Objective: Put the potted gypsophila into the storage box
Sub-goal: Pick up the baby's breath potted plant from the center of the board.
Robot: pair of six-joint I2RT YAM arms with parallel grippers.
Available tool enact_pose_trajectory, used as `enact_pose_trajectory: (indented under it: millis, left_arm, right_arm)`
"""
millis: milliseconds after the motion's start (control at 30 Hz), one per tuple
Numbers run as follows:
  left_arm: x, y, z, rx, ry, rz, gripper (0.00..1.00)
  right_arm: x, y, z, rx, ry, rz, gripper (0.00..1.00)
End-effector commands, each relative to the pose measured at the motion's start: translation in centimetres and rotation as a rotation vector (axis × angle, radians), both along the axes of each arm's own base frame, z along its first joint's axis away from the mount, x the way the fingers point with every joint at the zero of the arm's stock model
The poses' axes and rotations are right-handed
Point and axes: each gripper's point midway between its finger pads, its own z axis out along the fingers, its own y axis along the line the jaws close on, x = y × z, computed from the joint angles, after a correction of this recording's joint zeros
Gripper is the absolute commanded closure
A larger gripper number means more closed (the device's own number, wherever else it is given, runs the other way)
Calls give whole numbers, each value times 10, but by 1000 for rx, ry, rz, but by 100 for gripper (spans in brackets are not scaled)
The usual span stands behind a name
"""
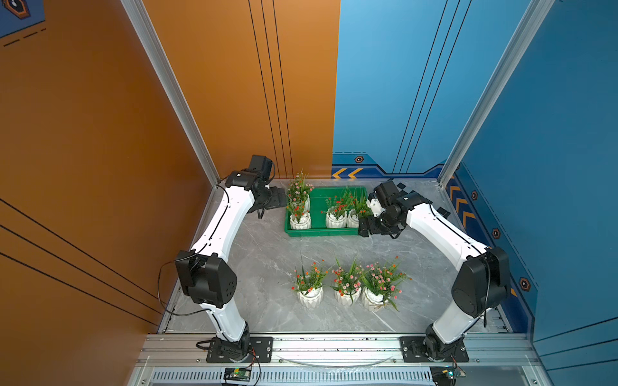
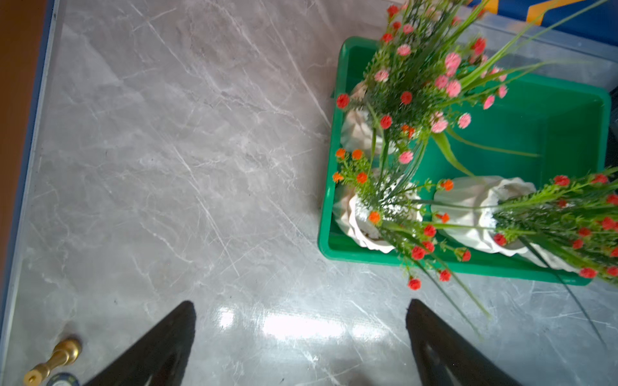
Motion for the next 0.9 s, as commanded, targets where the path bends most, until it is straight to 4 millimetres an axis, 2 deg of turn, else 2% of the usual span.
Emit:
enact_pose_trajectory:
  millis: [0, 267, 367, 633, 767, 867]
  left_arm:
    - [-17, 7, 1, 30, 3, 18, 1]
    - [-52, 13, -3, -4, -20, 68, 1]
    - [-64, 17, -5, -19, -37, 90, 1]
    - [-88, 22, -19, -48, -30, 119, 1]
    - [-92, 21, -27, -62, -7, 118, 0]
    - [-92, 19, -30, -72, -2, 115, 0]
  right_arm:
    - [-35, 9, 5, -5, 24, 189, 6]
    - [-94, 33, -5, 37, 116, 434, 7]
    - [-110, 38, -12, -5, 118, 502, 7]
    - [-128, 34, -31, -141, 114, 585, 10]
    - [-130, 32, -46, -200, 136, 594, 13]
    - [-132, 39, -54, -233, 134, 627, 16]
